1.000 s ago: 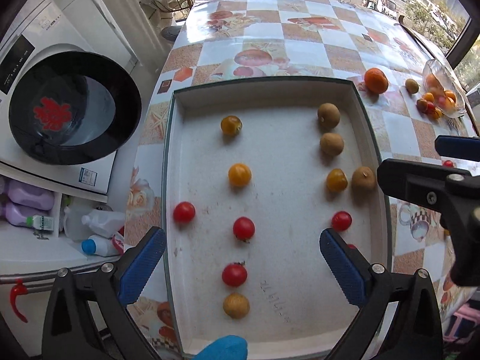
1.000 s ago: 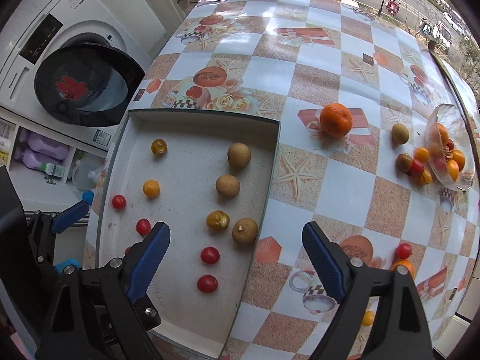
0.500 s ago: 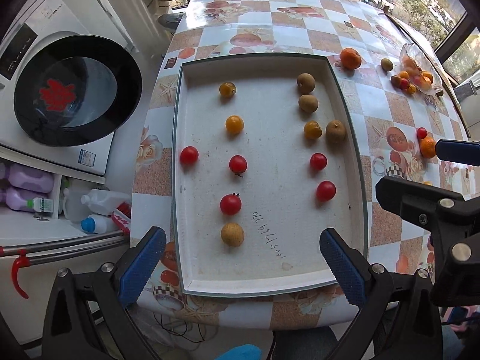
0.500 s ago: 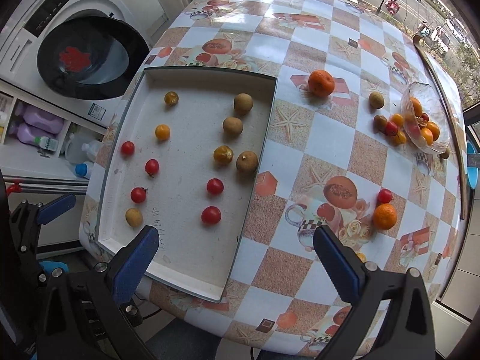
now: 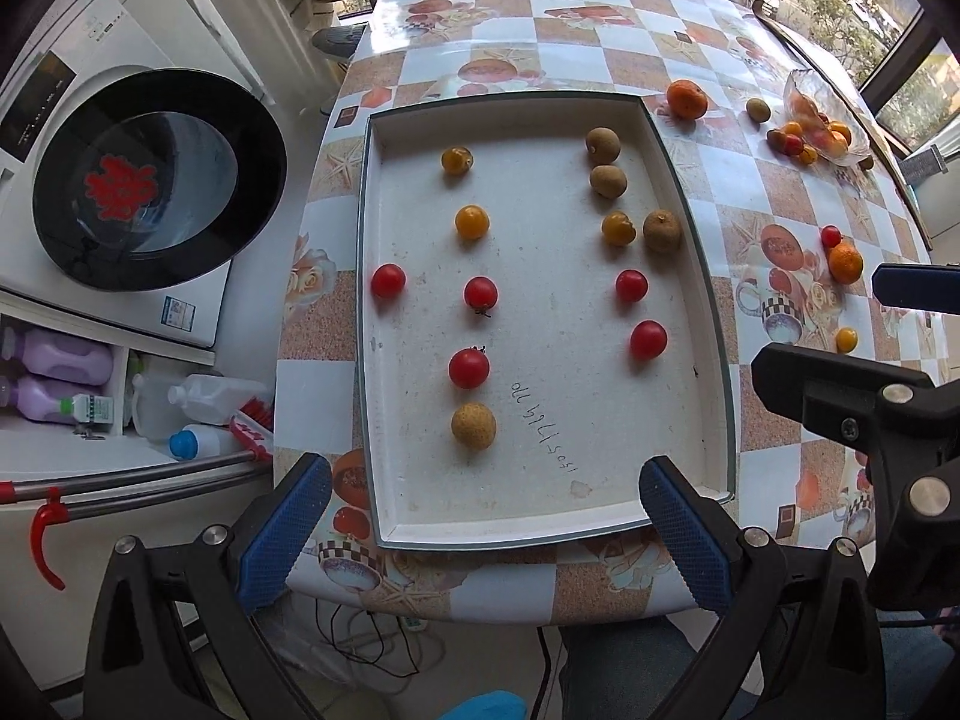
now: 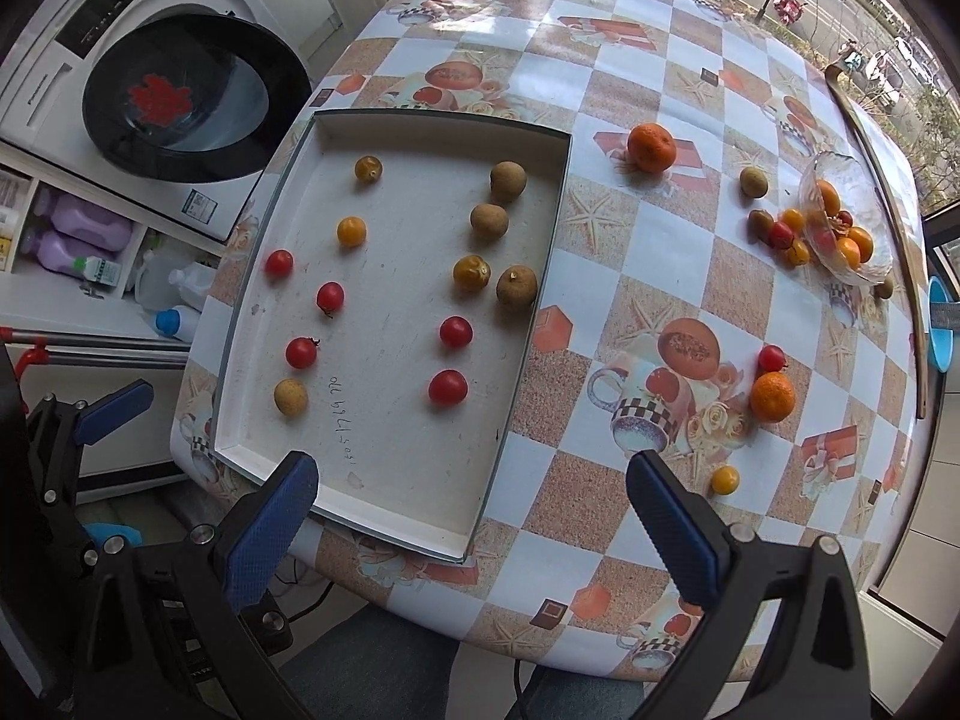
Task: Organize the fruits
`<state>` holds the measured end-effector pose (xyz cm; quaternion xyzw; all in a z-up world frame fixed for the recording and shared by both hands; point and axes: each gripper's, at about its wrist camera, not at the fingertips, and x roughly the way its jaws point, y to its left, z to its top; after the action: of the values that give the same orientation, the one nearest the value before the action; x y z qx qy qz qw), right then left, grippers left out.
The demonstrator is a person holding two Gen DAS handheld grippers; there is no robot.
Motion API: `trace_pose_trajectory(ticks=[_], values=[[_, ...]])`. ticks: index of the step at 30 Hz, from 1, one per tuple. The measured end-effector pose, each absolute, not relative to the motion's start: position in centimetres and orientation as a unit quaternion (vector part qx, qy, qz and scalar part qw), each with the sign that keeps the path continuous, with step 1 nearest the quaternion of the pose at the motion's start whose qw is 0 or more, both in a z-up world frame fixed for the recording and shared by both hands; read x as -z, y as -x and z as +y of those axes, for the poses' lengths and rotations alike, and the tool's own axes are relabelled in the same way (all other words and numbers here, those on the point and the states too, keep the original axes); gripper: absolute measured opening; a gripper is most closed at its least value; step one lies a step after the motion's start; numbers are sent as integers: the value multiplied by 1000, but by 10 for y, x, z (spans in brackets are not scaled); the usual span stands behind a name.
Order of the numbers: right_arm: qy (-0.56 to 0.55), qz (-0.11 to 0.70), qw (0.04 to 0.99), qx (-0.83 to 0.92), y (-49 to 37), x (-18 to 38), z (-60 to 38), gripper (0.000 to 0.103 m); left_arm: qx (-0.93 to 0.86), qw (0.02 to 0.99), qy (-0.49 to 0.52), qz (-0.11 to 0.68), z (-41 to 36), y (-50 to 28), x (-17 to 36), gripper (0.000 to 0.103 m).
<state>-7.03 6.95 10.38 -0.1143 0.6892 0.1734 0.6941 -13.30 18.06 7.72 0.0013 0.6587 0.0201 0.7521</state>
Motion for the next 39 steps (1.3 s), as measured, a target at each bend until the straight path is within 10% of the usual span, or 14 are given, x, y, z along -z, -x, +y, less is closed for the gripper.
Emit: trace_pose_trajectory(ticks=[39], values=[[172, 673, 700, -165, 71, -120, 82, 103, -8, 765, -20, 643, 183, 139, -89, 103]])
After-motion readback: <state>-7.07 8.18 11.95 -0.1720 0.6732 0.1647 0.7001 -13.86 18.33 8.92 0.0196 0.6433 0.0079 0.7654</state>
